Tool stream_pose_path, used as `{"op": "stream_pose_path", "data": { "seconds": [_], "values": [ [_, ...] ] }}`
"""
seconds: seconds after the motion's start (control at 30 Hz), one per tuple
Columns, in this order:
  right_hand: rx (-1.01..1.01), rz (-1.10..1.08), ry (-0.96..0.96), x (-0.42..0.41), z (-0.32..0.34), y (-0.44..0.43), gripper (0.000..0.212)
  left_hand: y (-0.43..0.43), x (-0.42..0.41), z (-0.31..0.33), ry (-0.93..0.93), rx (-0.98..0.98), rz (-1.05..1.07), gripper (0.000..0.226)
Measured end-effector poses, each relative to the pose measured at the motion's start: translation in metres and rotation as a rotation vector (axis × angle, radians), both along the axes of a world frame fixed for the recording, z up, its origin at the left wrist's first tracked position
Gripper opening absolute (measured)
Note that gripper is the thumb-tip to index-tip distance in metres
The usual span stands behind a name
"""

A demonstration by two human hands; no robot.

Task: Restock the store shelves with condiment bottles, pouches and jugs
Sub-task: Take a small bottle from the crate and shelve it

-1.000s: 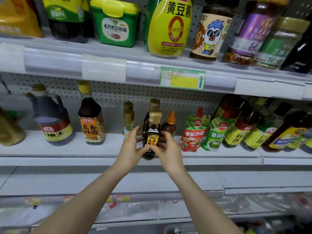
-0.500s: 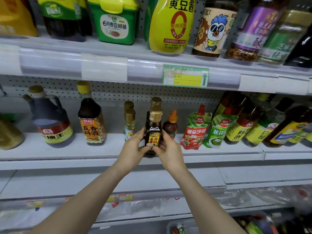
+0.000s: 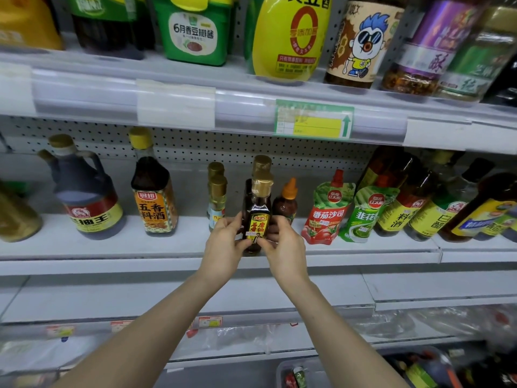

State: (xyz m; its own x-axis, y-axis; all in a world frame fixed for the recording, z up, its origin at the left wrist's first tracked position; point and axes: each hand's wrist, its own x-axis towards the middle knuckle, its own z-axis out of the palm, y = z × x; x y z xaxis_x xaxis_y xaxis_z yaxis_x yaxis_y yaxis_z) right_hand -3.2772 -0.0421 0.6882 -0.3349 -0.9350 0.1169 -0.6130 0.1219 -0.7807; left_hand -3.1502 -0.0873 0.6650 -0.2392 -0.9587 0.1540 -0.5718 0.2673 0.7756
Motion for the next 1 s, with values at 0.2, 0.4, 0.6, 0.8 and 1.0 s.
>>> {"op": "stream_pose_path", "data": {
  "seconds": [0.2,0.4,0.6,0.8,1.0],
  "values": [
    [0.003,-0.029,0.012,0.000,-0.002,-0.005,0.038,-0.002,-0.004,-0.003,-0.051,-0.045,0.046,0.070],
    [-0.007,-0.065,0.036,0.004,-0.008,-0.009,0.035,-0.006,-0.006,-0.005,-0.048,-0.061,0.045,0.067],
    [-0.009,-0.072,0.108,0.006,-0.014,-0.010,0.036,-0.007,-0.008,-0.011,-0.026,-0.072,0.063,0.068],
    [0.026,-0.067,0.101,0.007,-0.021,-0.009,0.031,-0.004,-0.006,-0.020,-0.004,-0.061,0.102,0.054],
    [0.029,-0.077,0.110,0.010,-0.024,-0.016,0.030,-0.009,-0.007,-0.018,0.034,-0.056,0.112,0.050]
  ]
}}
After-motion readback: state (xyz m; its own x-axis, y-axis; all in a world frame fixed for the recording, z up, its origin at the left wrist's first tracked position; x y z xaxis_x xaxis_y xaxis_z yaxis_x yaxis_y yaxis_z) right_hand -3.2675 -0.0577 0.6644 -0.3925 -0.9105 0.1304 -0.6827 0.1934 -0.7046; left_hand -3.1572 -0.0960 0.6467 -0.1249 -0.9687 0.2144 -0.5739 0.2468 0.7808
